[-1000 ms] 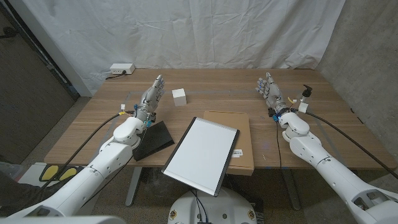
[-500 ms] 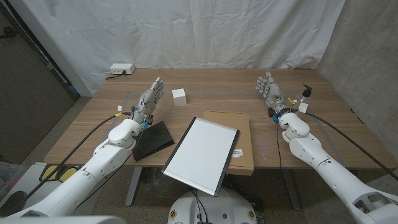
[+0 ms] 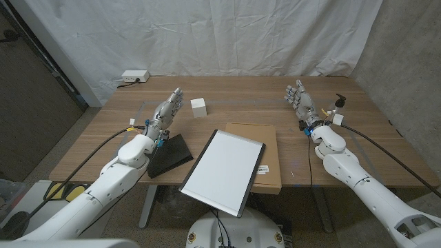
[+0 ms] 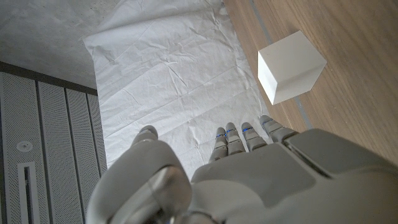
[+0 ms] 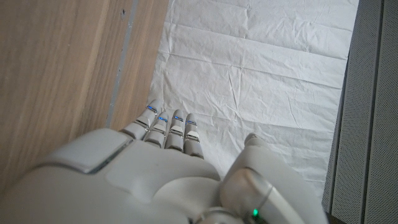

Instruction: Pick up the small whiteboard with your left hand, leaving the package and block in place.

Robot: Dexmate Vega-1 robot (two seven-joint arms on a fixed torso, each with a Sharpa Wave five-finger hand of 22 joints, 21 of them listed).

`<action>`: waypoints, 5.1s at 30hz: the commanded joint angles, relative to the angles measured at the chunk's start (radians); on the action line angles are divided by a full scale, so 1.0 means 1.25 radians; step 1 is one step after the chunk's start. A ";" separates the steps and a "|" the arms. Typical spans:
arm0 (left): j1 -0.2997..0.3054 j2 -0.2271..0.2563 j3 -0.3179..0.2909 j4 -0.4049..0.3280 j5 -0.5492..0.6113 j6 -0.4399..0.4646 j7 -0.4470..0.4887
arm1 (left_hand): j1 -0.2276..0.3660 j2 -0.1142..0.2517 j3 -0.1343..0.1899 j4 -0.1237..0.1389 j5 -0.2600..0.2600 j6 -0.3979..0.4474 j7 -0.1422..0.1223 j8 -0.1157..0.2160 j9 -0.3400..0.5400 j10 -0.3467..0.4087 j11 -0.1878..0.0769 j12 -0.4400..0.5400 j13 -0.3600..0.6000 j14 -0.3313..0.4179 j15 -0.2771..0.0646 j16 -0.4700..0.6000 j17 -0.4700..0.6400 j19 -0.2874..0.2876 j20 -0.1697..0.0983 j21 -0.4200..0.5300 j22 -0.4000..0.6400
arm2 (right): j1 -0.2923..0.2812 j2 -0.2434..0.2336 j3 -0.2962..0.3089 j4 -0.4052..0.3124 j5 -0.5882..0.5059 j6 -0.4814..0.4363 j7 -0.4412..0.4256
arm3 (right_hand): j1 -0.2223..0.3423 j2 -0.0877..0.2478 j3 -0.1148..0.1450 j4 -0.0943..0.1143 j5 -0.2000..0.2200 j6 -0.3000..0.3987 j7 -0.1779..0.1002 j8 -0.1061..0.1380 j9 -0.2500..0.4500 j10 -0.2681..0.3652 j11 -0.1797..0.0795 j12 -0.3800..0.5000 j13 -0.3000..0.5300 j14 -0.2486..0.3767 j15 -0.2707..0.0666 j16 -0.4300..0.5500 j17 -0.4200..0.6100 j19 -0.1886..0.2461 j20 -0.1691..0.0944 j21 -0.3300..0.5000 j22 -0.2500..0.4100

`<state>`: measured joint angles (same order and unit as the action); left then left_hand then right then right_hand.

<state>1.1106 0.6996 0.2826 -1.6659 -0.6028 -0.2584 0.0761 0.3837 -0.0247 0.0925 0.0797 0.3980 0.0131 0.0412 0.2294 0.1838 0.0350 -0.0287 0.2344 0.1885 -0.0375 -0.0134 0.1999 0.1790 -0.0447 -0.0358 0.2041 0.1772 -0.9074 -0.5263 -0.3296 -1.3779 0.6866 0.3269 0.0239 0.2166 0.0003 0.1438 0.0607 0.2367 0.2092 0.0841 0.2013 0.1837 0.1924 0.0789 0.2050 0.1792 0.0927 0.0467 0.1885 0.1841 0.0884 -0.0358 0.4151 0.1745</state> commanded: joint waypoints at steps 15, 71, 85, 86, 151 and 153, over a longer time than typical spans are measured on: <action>0.227 0.067 -0.111 -0.181 0.048 -0.002 0.115 | 0.019 0.003 -0.001 -0.005 -0.006 0.011 0.002 -0.003 0.003 0.003 0.008 -0.005 0.002 0.005 0.004 -0.002 0.004 0.007 -0.034 0.005 0.003 | 0.026 0.023 -0.015 0.035 -0.005 0.004 0.010 | 0.007 0.006 0.002 -0.005 0.001 -0.002 -0.005 0.000 0.005 0.001 0.009 0.002 0.003 -0.004 0.010 0.001 0.002 0.005 -0.001 -0.011 0.004; 0.363 0.018 -0.139 -0.253 0.131 -0.061 0.096 | 0.059 0.017 0.005 -0.025 -0.025 0.009 0.007 -0.015 0.004 0.003 0.014 -0.015 0.002 0.004 0.014 -0.008 0.003 0.008 -0.038 0.001 0.002 | 0.010 0.014 -0.005 -0.005 -0.012 0.000 -0.025 | 0.012 0.014 0.002 -0.012 -0.003 -0.003 -0.009 -0.002 0.005 0.004 0.007 0.003 0.003 -0.002 0.006 0.003 0.002 0.009 0.002 -0.028 0.005; 0.430 0.021 -0.172 -0.285 0.133 -0.055 0.106 | 0.066 0.018 0.004 -0.028 -0.030 0.011 0.011 -0.016 0.004 0.007 0.020 -0.015 0.003 0.009 0.018 -0.006 0.003 0.010 -0.035 0.001 0.002 | 0.025 0.027 -0.017 0.008 -0.023 -0.005 -0.033 | 0.013 0.015 0.001 -0.013 -0.004 -0.002 -0.008 -0.002 0.005 0.004 0.006 0.003 0.003 -0.001 0.006 0.003 0.002 0.011 0.002 -0.031 0.005; 0.434 0.020 -0.174 -0.284 0.133 -0.059 0.104 | 0.066 0.018 0.004 -0.029 -0.031 0.011 0.011 -0.016 0.004 0.008 0.020 -0.014 0.003 0.010 0.019 -0.006 0.003 0.011 -0.034 0.001 0.002 | 0.027 0.029 -0.018 0.010 -0.024 -0.005 -0.034 | 0.013 0.015 0.001 -0.014 -0.004 -0.002 -0.009 -0.002 0.005 0.003 0.006 0.003 0.003 -0.001 0.006 0.003 0.002 0.011 0.002 -0.032 0.005; 0.515 -0.006 -0.148 -0.219 0.049 -0.202 -0.022 | 0.142 0.011 0.004 -0.074 -0.068 -0.036 0.062 -0.031 0.009 -0.012 0.110 -0.025 0.006 0.051 0.091 -0.004 0.006 0.130 0.096 0.021 0.001 | 0.056 0.048 -0.045 -0.001 -0.057 -0.012 -0.049 | 0.017 0.020 -0.001 -0.020 -0.006 0.007 -0.018 0.000 0.006 0.003 0.005 0.003 0.003 0.011 0.002 0.006 0.002 0.026 0.001 -0.045 0.006; 0.517 0.000 -0.149 -0.223 0.045 -0.199 -0.026 | 0.144 0.010 0.003 -0.074 -0.069 -0.037 0.066 -0.031 0.009 -0.011 0.116 -0.025 0.006 0.054 0.095 -0.003 0.006 0.133 0.097 0.021 0.001 | 0.056 0.050 -0.046 -0.001 -0.056 -0.010 -0.048 | 0.018 0.020 -0.001 -0.021 -0.007 0.007 -0.017 0.000 0.006 0.003 0.005 0.003 0.003 0.011 0.002 0.006 0.002 0.025 0.002 -0.046 0.006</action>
<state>1.7494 0.6748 0.0925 -1.9281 -0.5238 -0.5335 0.0545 0.5526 -0.0123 0.0925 -0.0061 0.3169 -0.0310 0.1094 0.1943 0.1934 0.0216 0.1018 0.2033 0.1934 0.0260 0.0932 0.1954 0.1841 0.1154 0.0791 0.2265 0.1771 -0.8443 -0.4708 -0.3788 -1.3862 0.6207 0.3087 -0.0469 0.2363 0.0201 0.1423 0.0429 0.2312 0.2162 0.0660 0.2022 0.1880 0.1946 0.0874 0.2050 0.1789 0.0985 0.0519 0.1925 0.1836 0.1135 -0.0357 0.3620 0.1791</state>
